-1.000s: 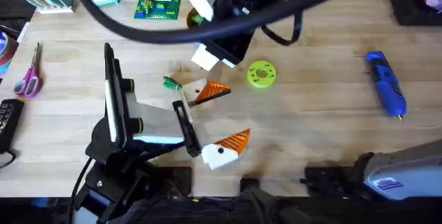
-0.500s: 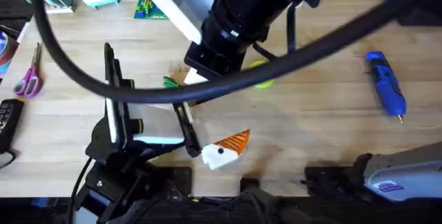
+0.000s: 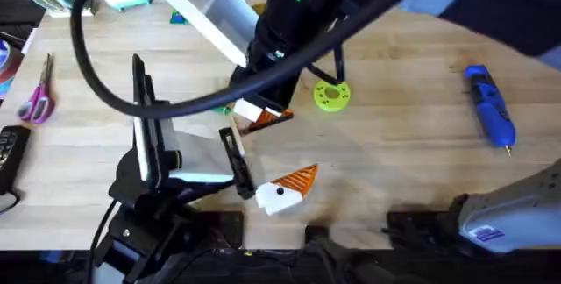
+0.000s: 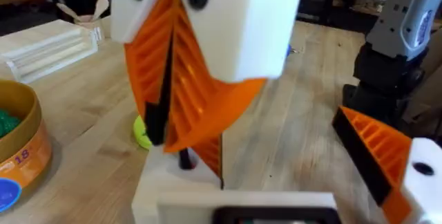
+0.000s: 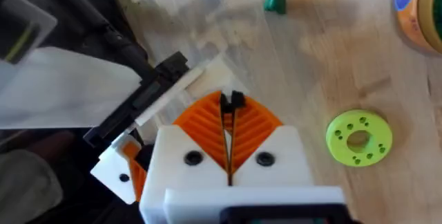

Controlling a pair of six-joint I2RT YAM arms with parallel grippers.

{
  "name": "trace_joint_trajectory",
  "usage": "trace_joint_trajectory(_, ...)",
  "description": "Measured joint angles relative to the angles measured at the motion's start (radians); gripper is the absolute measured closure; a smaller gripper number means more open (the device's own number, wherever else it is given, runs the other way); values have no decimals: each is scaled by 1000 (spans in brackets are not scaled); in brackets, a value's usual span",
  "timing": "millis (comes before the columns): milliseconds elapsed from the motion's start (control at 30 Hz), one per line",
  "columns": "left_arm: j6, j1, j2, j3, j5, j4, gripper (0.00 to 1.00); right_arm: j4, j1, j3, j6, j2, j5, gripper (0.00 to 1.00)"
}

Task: Pick up the gripper from the table and insert it into the empty holder that is missing its gripper. Then pick up a screw, insert it into the mounting hole, and use the screwdriver to tighten it. Finally, clean up the table by picking up the vegetable and placing it into the bucket.

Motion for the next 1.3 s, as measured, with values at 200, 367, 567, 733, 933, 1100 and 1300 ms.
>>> trace_joint_trajectory(200,-3,0,0,0,3,0,8,-13,0,0,0,5,-3,995)
trace_joint_trajectory(367,-3,0,0,0,3,0,9,-13,2,0,0,5,-4,994)
trace_joint_trajectory(567,-3,0,0,0,2,0,8,-15,3,0,3,5,-3,844)
trace_joint_trajectory(733,-3,0,0,0,2,0,8,-16,3,0,4,5,-3,685)
trace_joint_trajectory(933,-3,0,0,0,2,0,8,-19,3,0,14,5,-3,278)
trace_joint_trajectory(1100,-3,0,0,0,2,0,8,-69,-4,7,15,4,-3,91)
trace_joint_trajectory(1300,-3,0,0,0,2,0,8,-189,-60,92,15,-26,-4,84)
